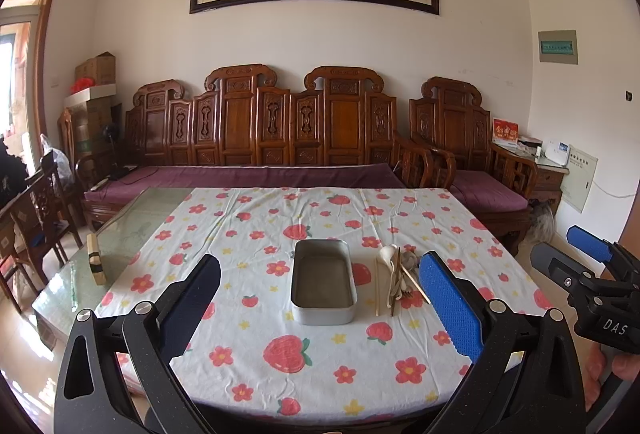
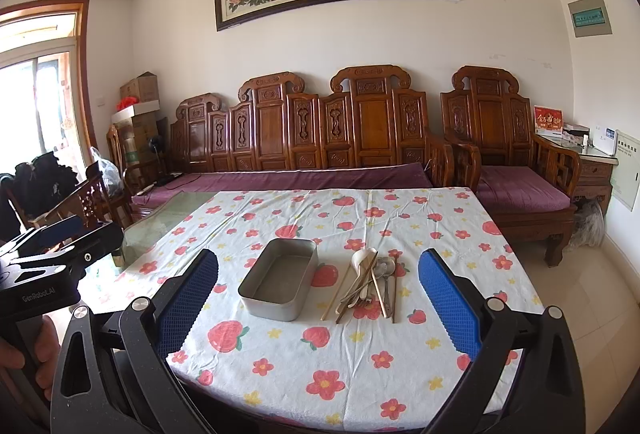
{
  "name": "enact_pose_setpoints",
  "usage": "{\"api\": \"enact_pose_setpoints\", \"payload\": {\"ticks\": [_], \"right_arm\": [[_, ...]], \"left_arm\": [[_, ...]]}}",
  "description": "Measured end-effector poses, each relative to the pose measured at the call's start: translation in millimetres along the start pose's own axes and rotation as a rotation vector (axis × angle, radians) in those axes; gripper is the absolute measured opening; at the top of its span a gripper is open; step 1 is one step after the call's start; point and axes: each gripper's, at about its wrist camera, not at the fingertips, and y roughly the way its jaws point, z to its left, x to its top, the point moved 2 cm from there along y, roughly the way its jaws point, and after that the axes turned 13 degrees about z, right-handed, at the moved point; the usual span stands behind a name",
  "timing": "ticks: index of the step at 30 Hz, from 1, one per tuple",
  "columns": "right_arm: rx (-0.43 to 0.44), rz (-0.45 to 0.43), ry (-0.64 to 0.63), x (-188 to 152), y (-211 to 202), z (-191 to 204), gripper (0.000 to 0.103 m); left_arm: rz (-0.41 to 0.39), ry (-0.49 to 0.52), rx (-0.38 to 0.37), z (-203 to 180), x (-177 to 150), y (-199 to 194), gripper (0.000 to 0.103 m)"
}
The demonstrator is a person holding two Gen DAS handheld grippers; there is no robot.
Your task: Organize utensils
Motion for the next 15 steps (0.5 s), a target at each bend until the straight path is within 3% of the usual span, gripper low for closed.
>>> {"api": "enact_pose_setpoints", "payload": {"ticks": [15], "right_arm": [[0.0, -0.001, -0.001, 0, -1, 1, 0.1]], "left_arm": [[-0.007, 0.003, 0.004, -16, 15, -10, 0.097]]}}
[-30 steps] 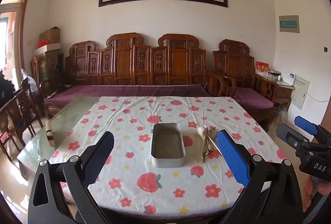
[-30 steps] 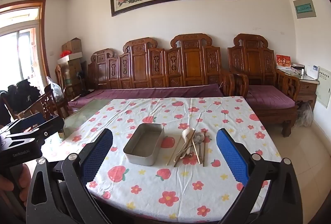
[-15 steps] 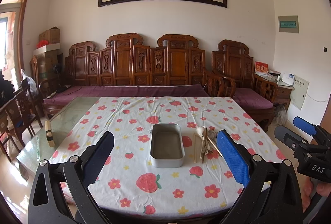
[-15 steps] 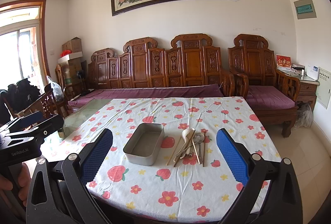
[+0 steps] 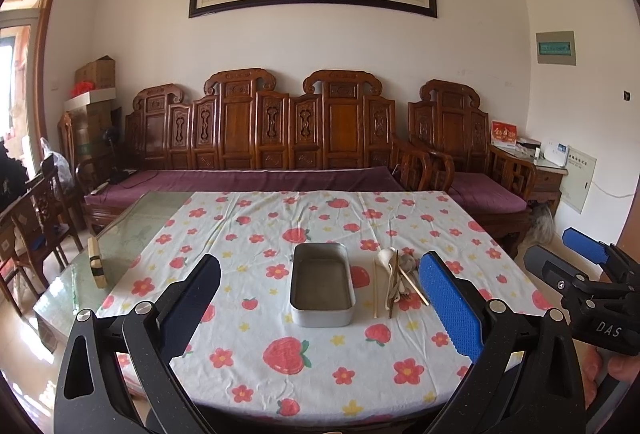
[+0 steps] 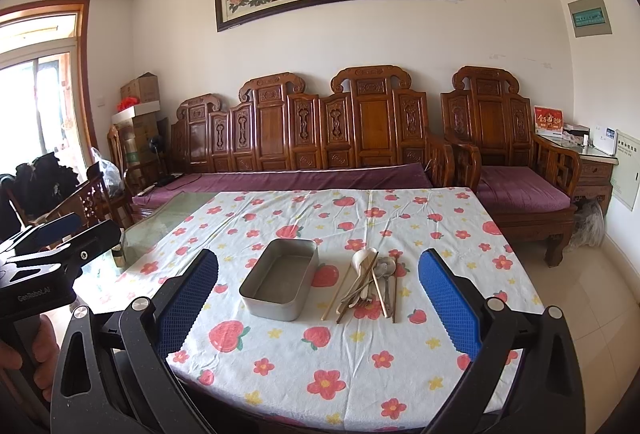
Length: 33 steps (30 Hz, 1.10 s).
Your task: Organize utensils
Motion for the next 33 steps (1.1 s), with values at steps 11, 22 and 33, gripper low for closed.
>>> {"api": "enact_pose_setpoints", "payload": {"ticks": [11, 22, 33], "right_arm": [[-0.003, -0.006, 0.002, 2, -7, -5, 0.1], [-0.002, -0.006, 0.001, 2, -8, -6, 0.1], [-0.001, -0.008, 0.001, 3, -9, -6, 0.1]], "left_arm": [[-0.011, 0.009, -0.015, 4, -3, -13, 0.097], [-0.013, 0.009, -0.016, 4, -4, -12, 0.097], [-0.014, 0.01, -0.015, 3, -4, -12, 0.097]]}}
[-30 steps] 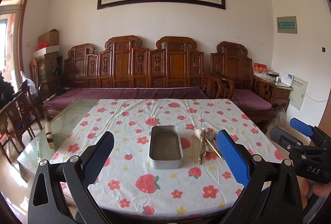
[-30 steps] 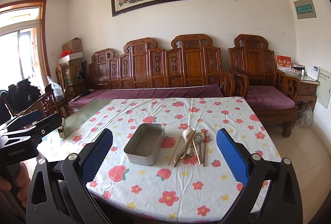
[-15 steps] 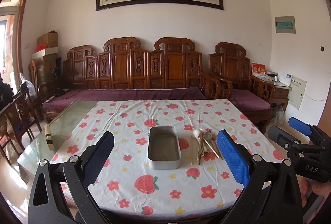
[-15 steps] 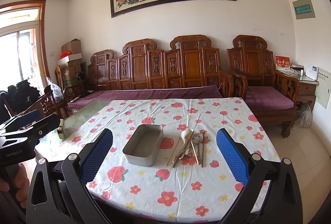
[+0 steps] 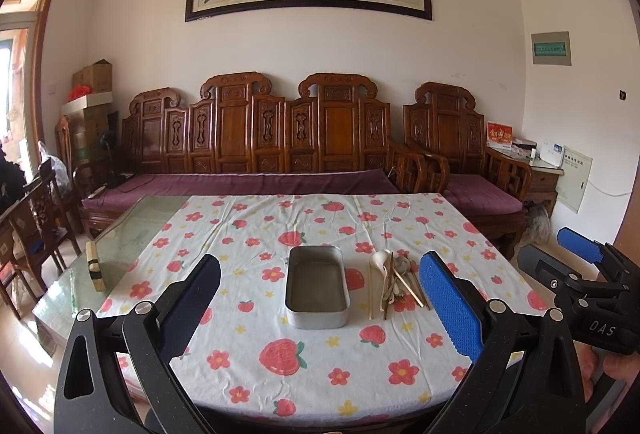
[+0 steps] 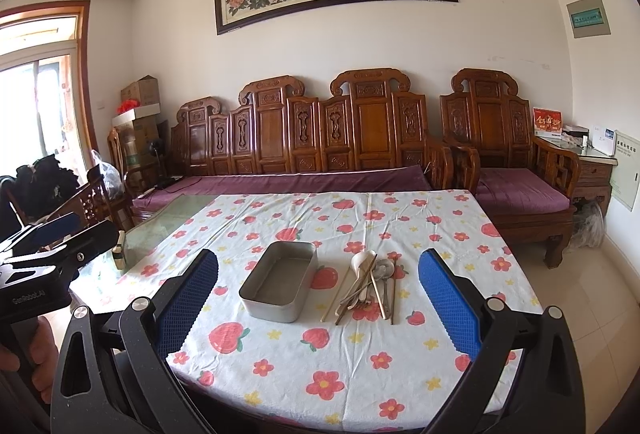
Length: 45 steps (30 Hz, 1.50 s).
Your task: Organize utensils
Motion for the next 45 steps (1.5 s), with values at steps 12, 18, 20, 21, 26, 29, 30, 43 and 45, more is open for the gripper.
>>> {"api": "enact_pose_setpoints", "payload": {"ticks": [12, 18, 20, 21, 26, 29, 30, 43, 45], "right_arm": [[-0.001, 0.003, 0.001, 0, 0, 0, 0.1], [-0.008, 0.018, -0.003, -1, 8, -3, 0.1], [-0.012, 0.027, 0.0, -3, 15, -6, 0.1], [-0.01, 0.035, 0.002, -4, 19, -8, 0.1], [-0.015, 0.065, -0.003, -8, 39, -15, 0.1], [-0.015, 0.085, -0.011, -9, 54, -21, 0.098], [-0.018, 0.093, -0.016, -10, 60, -23, 0.096], [-0.004, 0.171, -0.061, -5, 126, -49, 0.086], [0.0, 0.188, -0.067, -5, 141, -57, 0.083]], "left_arm": [[-0.001, 0.002, 0.0, 0, 0, 0, 0.097], [0.01, 0.003, -0.002, 0, -1, 4, 0.097], [0.028, 0.007, -0.004, 1, -1, 11, 0.097], [0.038, 0.008, -0.006, 1, -2, 14, 0.097], [0.087, 0.018, -0.025, 2, -7, 39, 0.097], [0.112, 0.027, -0.037, 1, -11, 54, 0.097], [0.121, 0.03, -0.038, 1, -12, 60, 0.097], [0.216, 0.079, -0.044, -2, -17, 123, 0.097], [0.22, 0.09, -0.047, -3, -18, 129, 0.097]]}}
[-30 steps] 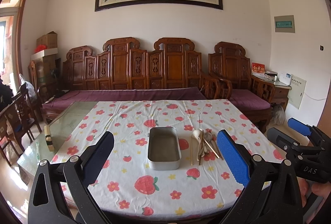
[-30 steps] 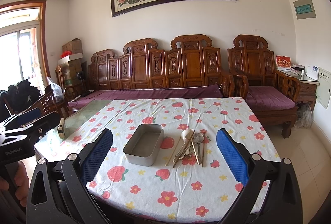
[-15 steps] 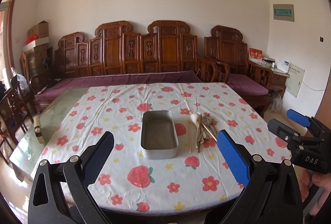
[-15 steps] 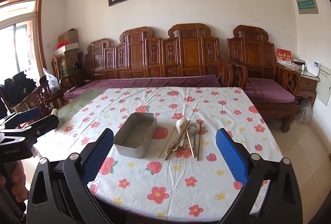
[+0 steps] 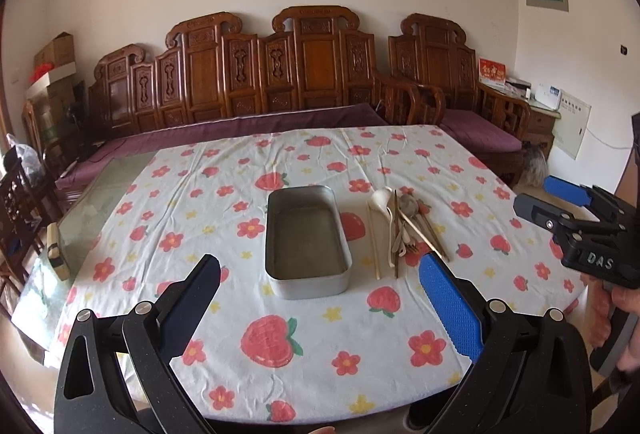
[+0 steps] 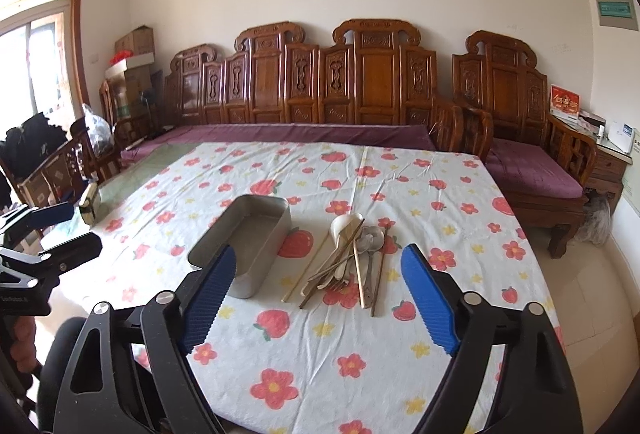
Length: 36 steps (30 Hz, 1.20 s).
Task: Organize utensils
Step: 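Move the right tool down toward the utensil pile, then grasp a wooden chopstick with the right tool while the left tool grasps another chopstick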
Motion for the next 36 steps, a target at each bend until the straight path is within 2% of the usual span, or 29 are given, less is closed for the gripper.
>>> {"api": "enact_pose_setpoints", "payload": {"ticks": [7, 14, 17, 25, 30, 36], "right_arm": [[0.011, 0.1, 0.021, 2, 57, -38, 0.061], [0.044, 0.186, 0.039, 3, 104, -52, 0.047], [0.047, 0.229, 0.017, 2, 126, -50, 0.043], [0.0, 0.383, 0.028, -8, 219, -78, 0.024], [0.009, 0.451, 0.097, -10, 258, -96, 0.021], [-0.016, 0.472, 0.08, -2, 267, -95, 0.018]], "left_arm": [[0.033, 0.033, -0.011, -9, 6, 25, 0.097], [0.108, 0.069, -0.046, -16, 24, 56, 0.097], [0.132, 0.078, -0.089, -17, 31, 70, 0.097], [0.173, 0.094, -0.137, -19, 29, 106, 0.097], [0.198, 0.112, -0.142, -27, 26, 121, 0.097], [0.203, 0.137, -0.134, -38, 26, 127, 0.097]]}}
